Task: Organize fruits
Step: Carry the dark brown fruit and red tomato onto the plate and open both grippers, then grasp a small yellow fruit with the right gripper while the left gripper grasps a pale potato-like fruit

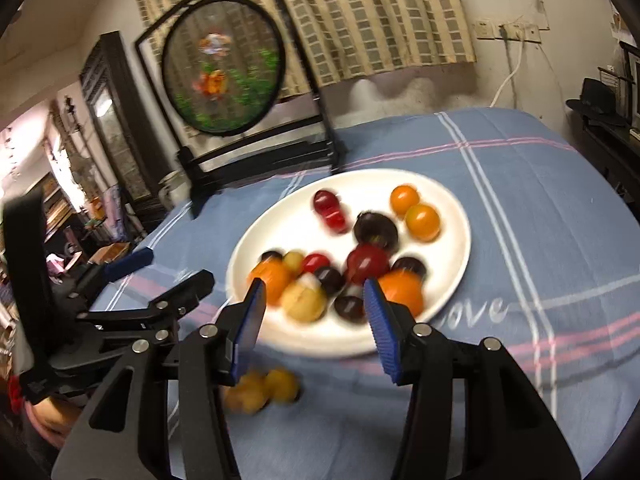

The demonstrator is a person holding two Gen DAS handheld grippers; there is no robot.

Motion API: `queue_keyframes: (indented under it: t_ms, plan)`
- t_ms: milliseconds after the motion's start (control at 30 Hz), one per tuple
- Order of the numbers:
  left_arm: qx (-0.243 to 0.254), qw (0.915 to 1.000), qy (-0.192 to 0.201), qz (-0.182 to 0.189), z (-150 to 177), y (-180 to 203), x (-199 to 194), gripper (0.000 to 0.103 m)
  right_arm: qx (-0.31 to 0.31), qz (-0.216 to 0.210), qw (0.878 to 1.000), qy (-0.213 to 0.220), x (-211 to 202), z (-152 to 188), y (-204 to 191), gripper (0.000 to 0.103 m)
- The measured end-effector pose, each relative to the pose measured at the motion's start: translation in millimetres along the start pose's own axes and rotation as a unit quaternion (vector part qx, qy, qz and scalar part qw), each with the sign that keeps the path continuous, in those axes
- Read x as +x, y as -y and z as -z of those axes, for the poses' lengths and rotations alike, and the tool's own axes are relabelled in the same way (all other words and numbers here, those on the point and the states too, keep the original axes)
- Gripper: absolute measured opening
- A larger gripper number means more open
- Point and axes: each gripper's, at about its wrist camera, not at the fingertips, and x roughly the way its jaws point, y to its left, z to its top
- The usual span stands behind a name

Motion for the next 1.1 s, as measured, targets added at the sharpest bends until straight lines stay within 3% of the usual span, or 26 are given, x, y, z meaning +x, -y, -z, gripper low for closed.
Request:
queue_keyframes:
  t_ms: [133, 267, 400, 733, 800, 867, 967, 1100]
  plan:
    - [-0.023, 0.999, -0.027, -0.025, 22.1, -20.9, -0.2, 0.096, 0.028, -0.019, 0.999, -0.038, 6.8, 20.9, -1.3, 0.051]
    - [-0.033, 0.9965, -0.027, -0.072, 22.8, -32.8, -0.4, 0.096, 0.017, 0.004, 0.998, -0.063, 23.1, 29.0, -4.3, 0.051]
    - [-0.063, 0.9958, -0.037, -0.056, 21.9, -43.3, -1.9, 0.096, 0.008, 0.012, 0.996, -0.087, 37.4, 36.2, -6.8, 0.049]
    - [-0.075, 0.9957, -0.037, -0.041, 21.3, -45.4, -6.3, 0.097, 0.011, 0.017, 0.993, -0.12, 65.4, 33.5, -13.1, 0.036]
    - [-0.076, 0.9956, -0.04, -0.039, 21.4, -45.3, -4.7, 0.097, -0.001, 0.028, 0.992, -0.119, 66.7, 33.3, -17.7, 0.035]
    - [-0.08, 0.9952, -0.043, -0.037, 22.0, -46.7, -3.4, 0.097, -0.019, 0.026, 0.992, -0.12, 66.0, 34.6, -23.6, 0.025]
    - [-0.083, 0.995, -0.048, -0.03, 23.0, -47.2, -1.6, 0.097, -0.033, 0.033, 0.992, -0.121, 59.5, 36.8, -24.6, 0.025]
    - [-0.068, 0.9959, -0.058, 0.002, 25.2, -38.5, 1.0, 0.097, 0.007, 0.01, 0.995, -0.095, 37.9, 30.4, -8.9, 0.025]
